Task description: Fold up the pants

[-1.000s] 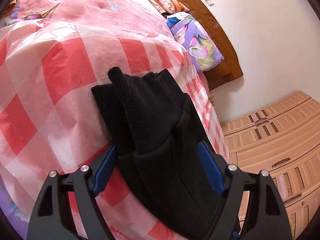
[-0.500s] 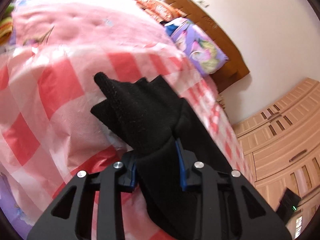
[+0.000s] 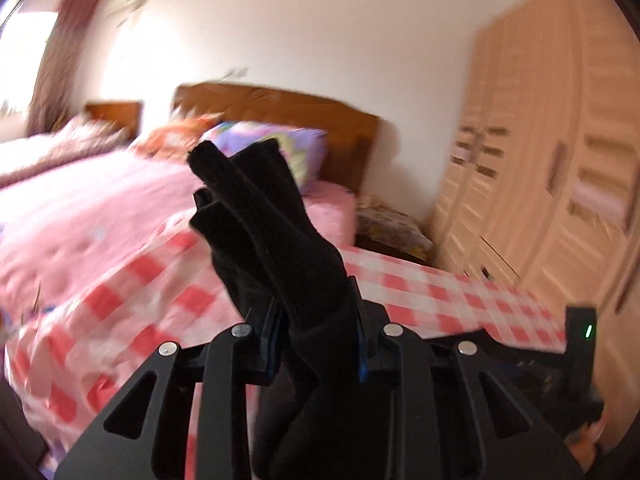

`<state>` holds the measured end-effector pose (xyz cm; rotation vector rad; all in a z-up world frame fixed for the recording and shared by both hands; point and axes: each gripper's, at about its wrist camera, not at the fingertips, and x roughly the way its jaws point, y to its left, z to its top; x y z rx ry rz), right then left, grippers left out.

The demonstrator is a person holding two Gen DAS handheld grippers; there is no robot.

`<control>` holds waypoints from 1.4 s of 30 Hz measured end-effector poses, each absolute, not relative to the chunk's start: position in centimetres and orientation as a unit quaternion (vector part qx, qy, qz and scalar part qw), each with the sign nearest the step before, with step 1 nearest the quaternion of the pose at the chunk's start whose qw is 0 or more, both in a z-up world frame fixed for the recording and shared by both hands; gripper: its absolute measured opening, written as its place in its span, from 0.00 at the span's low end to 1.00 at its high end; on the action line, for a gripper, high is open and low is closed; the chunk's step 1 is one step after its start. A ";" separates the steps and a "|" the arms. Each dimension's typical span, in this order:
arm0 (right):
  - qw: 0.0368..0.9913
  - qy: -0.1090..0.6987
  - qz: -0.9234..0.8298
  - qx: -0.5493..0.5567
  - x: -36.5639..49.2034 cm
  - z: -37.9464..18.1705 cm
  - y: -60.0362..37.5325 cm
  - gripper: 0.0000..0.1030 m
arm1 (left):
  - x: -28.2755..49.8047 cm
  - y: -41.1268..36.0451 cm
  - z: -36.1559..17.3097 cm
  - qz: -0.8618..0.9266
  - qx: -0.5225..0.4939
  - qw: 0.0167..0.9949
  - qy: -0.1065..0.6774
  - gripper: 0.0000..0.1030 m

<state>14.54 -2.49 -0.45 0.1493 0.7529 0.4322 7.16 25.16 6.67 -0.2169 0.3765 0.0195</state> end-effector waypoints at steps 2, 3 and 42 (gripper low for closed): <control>0.915 0.349 0.161 0.120 13.0 0.2 -8.8 0.96 | 7.5 19.1 6.3 -0.020 -0.048 0.981 0.187 0.26; 0.920 0.340 0.140 0.140 12.2 0.4 -11.4 0.96 | 7.7 17.0 5.8 -0.032 -0.027 0.981 0.191 0.26; 0.884 0.380 0.235 0.136 7.4 -3.4 -10.8 0.83 | 3.4 18.6 -6.7 0.014 0.078 0.951 0.298 0.84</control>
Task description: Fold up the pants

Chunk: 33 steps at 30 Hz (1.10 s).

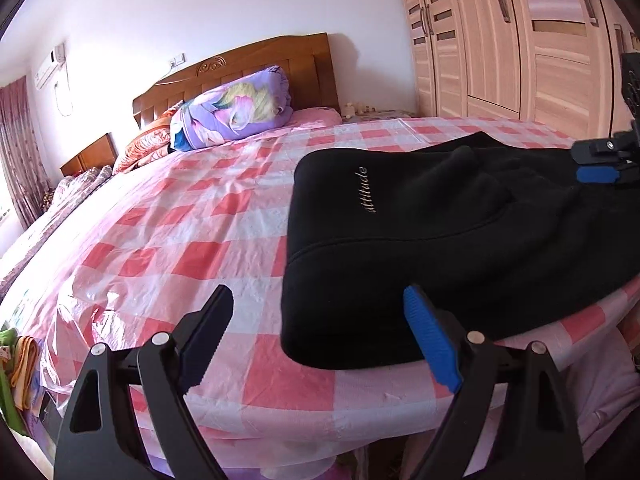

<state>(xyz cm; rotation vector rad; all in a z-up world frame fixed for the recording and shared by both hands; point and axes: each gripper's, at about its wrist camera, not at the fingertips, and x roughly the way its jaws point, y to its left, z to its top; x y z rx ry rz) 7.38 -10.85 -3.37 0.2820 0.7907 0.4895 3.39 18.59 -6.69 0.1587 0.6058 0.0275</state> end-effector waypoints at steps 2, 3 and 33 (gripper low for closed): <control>0.864 0.411 0.250 0.145 7.9 -4.5 -10.2 0.76 | 3.4 18.6 -6.8 0.014 0.078 0.951 0.299 0.85; 0.856 0.423 0.257 0.150 8.0 -5.0 -9.9 0.74 | 3.4 18.6 -6.9 0.015 0.078 0.951 0.300 0.85; 0.877 0.397 0.217 0.166 6.5 -6.6 -11.3 0.08 | 3.6 18.5 -7.2 0.027 0.087 0.949 0.302 0.87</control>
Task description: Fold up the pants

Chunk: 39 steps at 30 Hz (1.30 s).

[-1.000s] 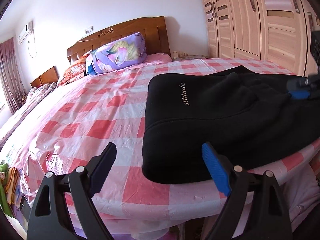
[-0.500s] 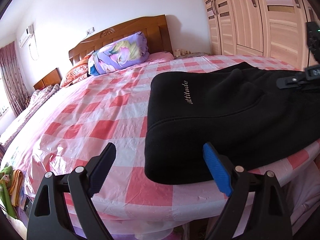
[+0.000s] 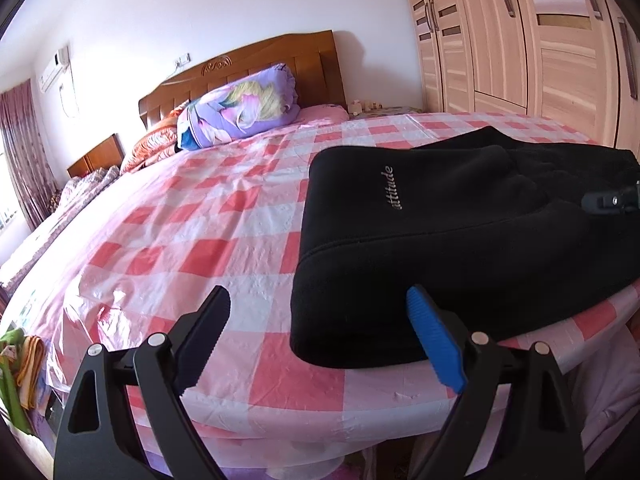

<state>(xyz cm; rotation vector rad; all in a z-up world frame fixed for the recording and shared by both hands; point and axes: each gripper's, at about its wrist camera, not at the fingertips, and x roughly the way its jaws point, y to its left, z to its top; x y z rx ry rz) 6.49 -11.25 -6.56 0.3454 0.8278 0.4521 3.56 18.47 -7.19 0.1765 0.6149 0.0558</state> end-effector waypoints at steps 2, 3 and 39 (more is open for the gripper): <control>0.881 0.389 0.215 0.161 6.4 -6.0 -11.2 0.08 | 3.4 18.2 -7.1 0.028 0.098 0.949 0.299 0.87; 0.884 0.385 0.214 0.155 6.2 -5.8 -11.1 0.08 | 3.4 18.1 -7.0 0.029 0.101 0.949 0.298 0.87; 0.884 0.391 0.202 0.158 5.2 -7.8 -12.5 0.08 | 20.0 3.2 -6.0 -0.010 0.175 0.903 0.392 0.98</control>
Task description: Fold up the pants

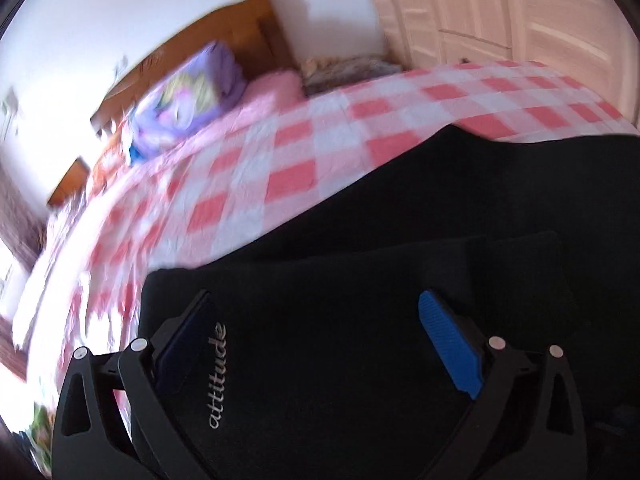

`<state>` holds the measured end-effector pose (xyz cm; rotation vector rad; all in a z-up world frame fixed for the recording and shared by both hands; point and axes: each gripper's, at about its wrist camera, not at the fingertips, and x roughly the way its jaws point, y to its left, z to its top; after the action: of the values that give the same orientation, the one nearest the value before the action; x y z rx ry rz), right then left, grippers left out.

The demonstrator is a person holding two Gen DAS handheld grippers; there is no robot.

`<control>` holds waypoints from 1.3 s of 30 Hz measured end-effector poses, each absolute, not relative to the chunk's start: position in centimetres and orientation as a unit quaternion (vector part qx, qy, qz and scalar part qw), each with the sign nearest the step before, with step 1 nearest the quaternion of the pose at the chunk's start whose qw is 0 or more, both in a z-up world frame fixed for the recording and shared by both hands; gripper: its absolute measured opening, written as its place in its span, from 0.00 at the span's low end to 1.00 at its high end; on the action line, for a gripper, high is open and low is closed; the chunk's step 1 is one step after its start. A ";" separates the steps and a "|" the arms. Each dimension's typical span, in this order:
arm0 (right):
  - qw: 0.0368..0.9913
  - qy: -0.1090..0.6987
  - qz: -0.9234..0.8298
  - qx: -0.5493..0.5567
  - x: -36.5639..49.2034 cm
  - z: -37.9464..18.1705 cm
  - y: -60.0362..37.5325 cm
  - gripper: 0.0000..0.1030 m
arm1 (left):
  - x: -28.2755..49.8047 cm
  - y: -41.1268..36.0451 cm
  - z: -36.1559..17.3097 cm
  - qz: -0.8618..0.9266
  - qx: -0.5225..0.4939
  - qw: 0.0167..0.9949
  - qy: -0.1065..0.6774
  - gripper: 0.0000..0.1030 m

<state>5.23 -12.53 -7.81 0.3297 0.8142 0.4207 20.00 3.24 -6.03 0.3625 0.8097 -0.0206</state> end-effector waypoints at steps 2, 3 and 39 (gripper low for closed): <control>0.880 0.391 0.211 0.170 5.2 -7.9 -13.0 0.12 | 20.5 3.8 -6.1 -0.019 0.158 0.899 0.409 0.98; 0.879 0.391 0.213 0.170 5.1 -7.8 -13.0 0.17 | 20.7 4.2 -6.1 -0.026 0.146 0.897 0.416 0.98; 0.873 0.381 -0.073 0.296 0.3 -7.9 -35.8 0.85 | 15.3 0.1 -2.6 -0.062 0.168 0.938 0.296 0.98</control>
<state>0.30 -35.79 -7.89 0.6187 0.7960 -0.1531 15.30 0.10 -2.64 0.3437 0.6044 -0.1269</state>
